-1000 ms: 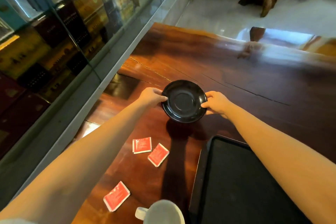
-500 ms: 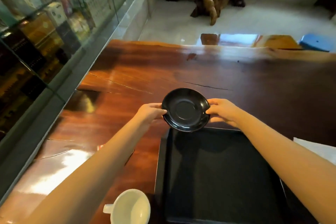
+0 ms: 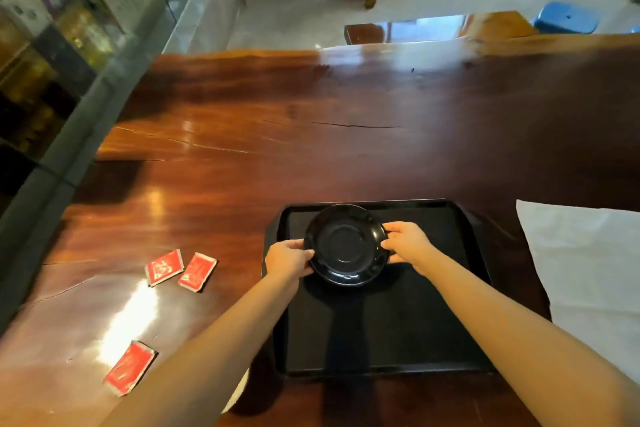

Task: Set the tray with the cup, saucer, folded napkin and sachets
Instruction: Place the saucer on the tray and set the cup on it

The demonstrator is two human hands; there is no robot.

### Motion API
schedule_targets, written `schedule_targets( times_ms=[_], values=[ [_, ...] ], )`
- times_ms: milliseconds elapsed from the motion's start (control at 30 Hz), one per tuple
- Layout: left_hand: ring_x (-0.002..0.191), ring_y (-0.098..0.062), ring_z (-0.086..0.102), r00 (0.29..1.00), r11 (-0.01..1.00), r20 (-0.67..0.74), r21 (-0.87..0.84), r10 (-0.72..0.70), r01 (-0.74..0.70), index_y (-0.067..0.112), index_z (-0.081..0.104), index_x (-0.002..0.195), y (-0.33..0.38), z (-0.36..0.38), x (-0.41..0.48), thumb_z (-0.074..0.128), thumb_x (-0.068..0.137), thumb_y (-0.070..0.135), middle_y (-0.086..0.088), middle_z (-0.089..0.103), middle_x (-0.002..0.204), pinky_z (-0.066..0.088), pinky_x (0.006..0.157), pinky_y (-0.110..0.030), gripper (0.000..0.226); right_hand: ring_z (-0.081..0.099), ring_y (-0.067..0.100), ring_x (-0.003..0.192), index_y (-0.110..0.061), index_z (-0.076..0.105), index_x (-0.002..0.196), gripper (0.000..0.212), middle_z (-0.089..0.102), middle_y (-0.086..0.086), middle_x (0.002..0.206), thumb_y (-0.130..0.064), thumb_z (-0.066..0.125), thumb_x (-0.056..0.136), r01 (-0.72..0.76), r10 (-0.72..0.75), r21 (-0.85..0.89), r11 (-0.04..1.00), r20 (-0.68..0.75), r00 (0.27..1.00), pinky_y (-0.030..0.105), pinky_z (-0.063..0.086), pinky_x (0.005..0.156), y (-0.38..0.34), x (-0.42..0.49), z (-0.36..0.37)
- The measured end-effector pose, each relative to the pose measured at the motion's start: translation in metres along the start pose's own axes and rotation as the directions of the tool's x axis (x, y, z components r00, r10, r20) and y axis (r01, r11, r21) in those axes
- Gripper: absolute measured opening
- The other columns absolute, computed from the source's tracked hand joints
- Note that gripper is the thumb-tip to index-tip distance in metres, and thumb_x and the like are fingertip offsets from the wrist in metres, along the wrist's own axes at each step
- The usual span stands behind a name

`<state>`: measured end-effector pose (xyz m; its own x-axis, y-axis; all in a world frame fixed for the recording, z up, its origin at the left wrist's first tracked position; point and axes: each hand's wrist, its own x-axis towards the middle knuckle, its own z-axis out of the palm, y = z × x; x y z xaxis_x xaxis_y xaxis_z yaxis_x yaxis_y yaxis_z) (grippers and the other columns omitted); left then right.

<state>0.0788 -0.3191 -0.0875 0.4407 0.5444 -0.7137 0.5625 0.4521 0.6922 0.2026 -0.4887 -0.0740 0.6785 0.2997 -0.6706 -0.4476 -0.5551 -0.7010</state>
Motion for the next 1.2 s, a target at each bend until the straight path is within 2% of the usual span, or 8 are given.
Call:
schedule_targets(
  times_ms=[267,533,767,967,1033,1067,1133,1200],
  values=[
    [0.087,-0.027,0.061,0.996,1.0,-0.091,0.013,0.002,-0.001,-0.004,0.065,0.105,-0.007,0.001,0.007,0.056,0.084,-0.012,-0.015,0.062,0.093,0.055,0.07,-0.034,0.024,0.065,0.024,0.088,-0.006,0.064,0.109,0.03,0.067,0.015,0.1,0.009,0.055,0.084,0.038,-0.045,-0.063,0.997,-0.103,0.994,0.034,0.057,0.066,0.009,0.025,0.015],
    [0.089,-0.027,0.064,0.99,0.998,-0.143,0.061,0.016,-0.007,0.0,0.066,0.101,-0.011,-0.001,0.012,0.059,0.084,-0.009,-0.015,0.064,0.095,0.055,0.075,-0.034,0.02,0.065,0.023,0.09,-0.011,0.061,0.117,0.035,0.066,0.011,0.104,0.004,0.057,0.085,0.073,-0.094,-0.197,0.978,-0.099,0.991,0.039,0.058,0.076,0.006,0.033,0.022],
    [0.082,-0.027,0.067,0.989,0.963,-0.133,0.266,0.07,-0.032,0.006,0.067,0.085,-0.009,-0.004,0.011,0.062,0.082,-0.005,-0.013,0.066,0.09,0.058,0.078,-0.04,0.012,0.063,0.022,0.088,-0.01,0.061,0.115,0.031,0.062,0.006,0.098,0.002,0.054,0.087,0.103,-0.142,-0.332,0.938,-0.096,0.985,0.038,0.057,0.079,0.003,0.031,0.023],
    [0.076,-0.029,0.07,0.99,0.888,-0.085,0.455,0.112,-0.062,0.013,0.06,0.067,-0.005,-0.009,0.012,0.065,0.082,0.001,-0.013,0.068,0.085,0.059,0.076,-0.04,0.02,0.061,0.019,0.083,-0.012,0.056,0.121,0.034,0.062,0.005,0.095,-0.003,0.056,0.088,0.099,-0.133,-0.401,0.911,-0.057,0.99,0.033,0.057,0.076,0.002,0.031,0.022],
    [0.077,-0.029,0.071,0.992,0.859,-0.06,0.509,0.109,-0.063,0.012,0.061,0.073,-0.002,-0.012,0.01,0.064,0.08,0.003,-0.017,0.071,0.091,0.059,0.076,-0.042,0.012,0.063,0.021,0.086,-0.012,0.049,0.129,0.042,0.063,0.008,0.104,-0.005,0.057,0.088,0.083,-0.107,-0.441,0.894,-0.03,0.994,0.035,0.057,0.078,0.0,0.028,0.021],
    [0.077,-0.029,0.071,0.993,0.846,-0.045,0.529,0.108,-0.068,0.012,0.061,0.085,0.001,-0.014,0.006,0.063,0.081,0.004,-0.019,0.07,0.095,0.059,0.075,-0.042,0.009,0.063,0.023,0.09,-0.012,0.046,0.132,0.046,0.062,0.01,0.112,-0.005,0.057,0.088,0.082,-0.102,-0.473,0.877,-0.017,0.995,0.036,0.056,0.081,-0.002,0.026,0.02],
    [0.077,-0.029,0.07,0.995,0.818,-0.02,0.571,0.096,-0.067,0.011,0.056,0.113,0.008,-0.018,-0.002,0.059,0.084,0.006,-0.018,0.067,0.101,0.059,0.074,-0.04,0.03,0.06,0.026,0.101,-0.011,0.04,0.137,0.052,0.057,0.013,0.125,-0.006,0.058,0.088,0.097,-0.111,-0.567,0.818,0.01,0.994,0.035,0.053,0.085,-0.008,0.018,0.018],
    [0.082,-0.027,0.069,0.994,0.765,0.032,0.636,0.105,-0.101,0.011,0.052,0.122,0.018,-0.022,-0.012,0.057,0.086,0.01,-0.014,0.065,0.103,0.059,0.074,-0.038,0.036,0.057,0.027,0.11,-0.01,0.037,0.138,0.055,0.052,0.014,0.131,-0.007,0.058,0.088,0.125,-0.125,-0.662,0.739,0.047,0.991,0.034,0.049,0.087,-0.017,0.008,0.015]
  ],
)
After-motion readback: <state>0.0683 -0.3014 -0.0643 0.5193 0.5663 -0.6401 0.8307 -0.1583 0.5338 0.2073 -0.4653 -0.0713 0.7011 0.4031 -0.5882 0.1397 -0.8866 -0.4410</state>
